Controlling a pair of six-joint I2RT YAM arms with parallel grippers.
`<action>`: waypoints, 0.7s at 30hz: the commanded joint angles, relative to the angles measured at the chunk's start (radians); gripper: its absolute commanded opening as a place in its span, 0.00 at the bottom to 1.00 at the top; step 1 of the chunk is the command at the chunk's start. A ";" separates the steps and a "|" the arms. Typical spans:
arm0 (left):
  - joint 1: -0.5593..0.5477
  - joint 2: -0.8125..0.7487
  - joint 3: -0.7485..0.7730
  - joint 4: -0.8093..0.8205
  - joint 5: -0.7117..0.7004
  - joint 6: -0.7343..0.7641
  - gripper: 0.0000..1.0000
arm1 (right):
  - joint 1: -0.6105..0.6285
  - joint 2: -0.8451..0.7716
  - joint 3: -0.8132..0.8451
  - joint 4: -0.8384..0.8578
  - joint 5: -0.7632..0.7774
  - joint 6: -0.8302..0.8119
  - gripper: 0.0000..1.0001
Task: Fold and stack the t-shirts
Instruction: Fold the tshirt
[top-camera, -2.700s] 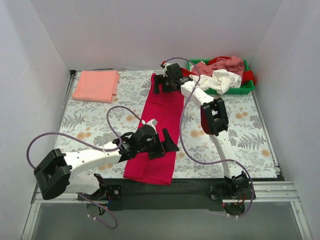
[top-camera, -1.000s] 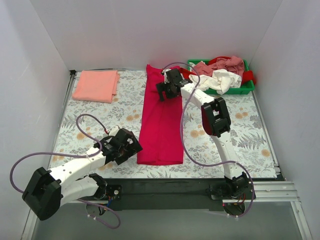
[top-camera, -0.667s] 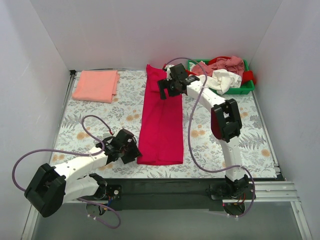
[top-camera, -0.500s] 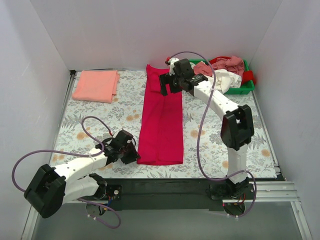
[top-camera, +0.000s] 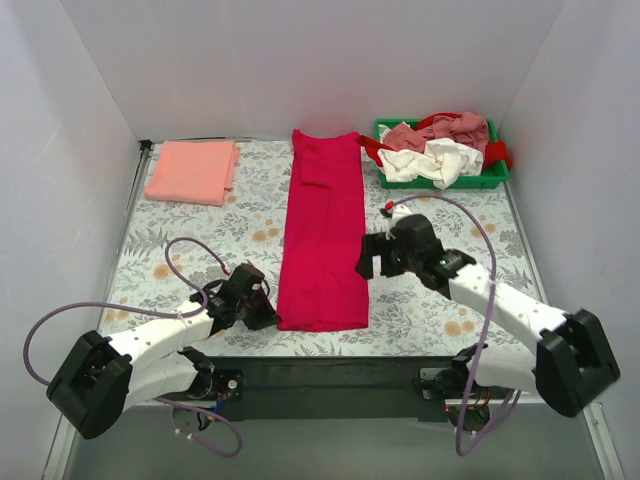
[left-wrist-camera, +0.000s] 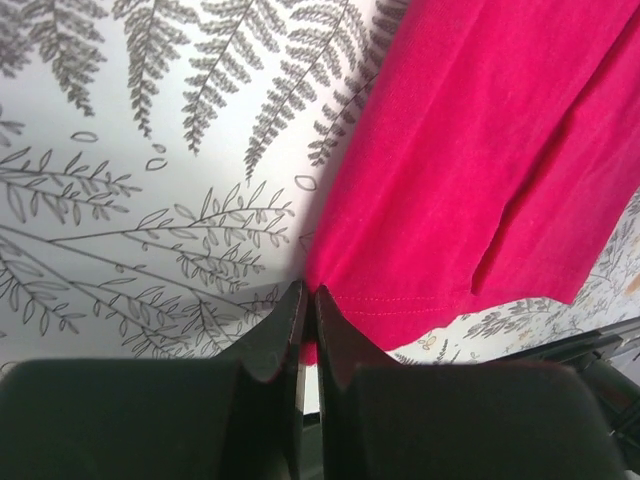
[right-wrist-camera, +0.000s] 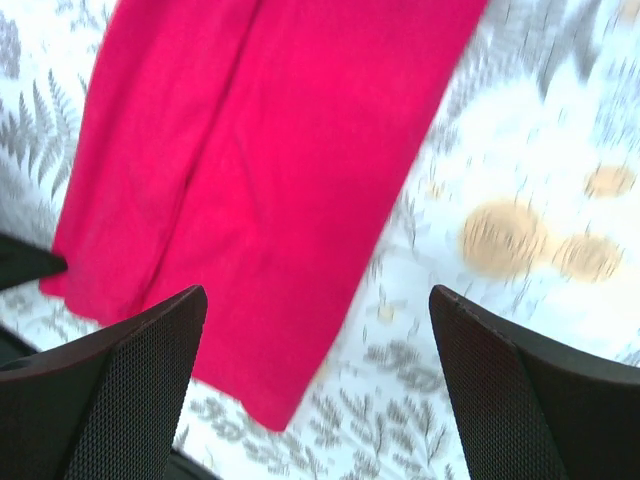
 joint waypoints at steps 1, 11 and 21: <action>-0.003 -0.051 -0.043 -0.067 0.032 0.029 0.00 | 0.008 -0.179 -0.147 0.101 -0.067 0.122 0.98; -0.011 -0.100 -0.107 -0.033 0.108 0.013 0.00 | 0.110 -0.254 -0.368 0.026 -0.219 0.246 0.89; -0.014 -0.134 -0.133 -0.039 0.118 -0.010 0.00 | 0.159 -0.189 -0.379 0.031 -0.196 0.271 0.72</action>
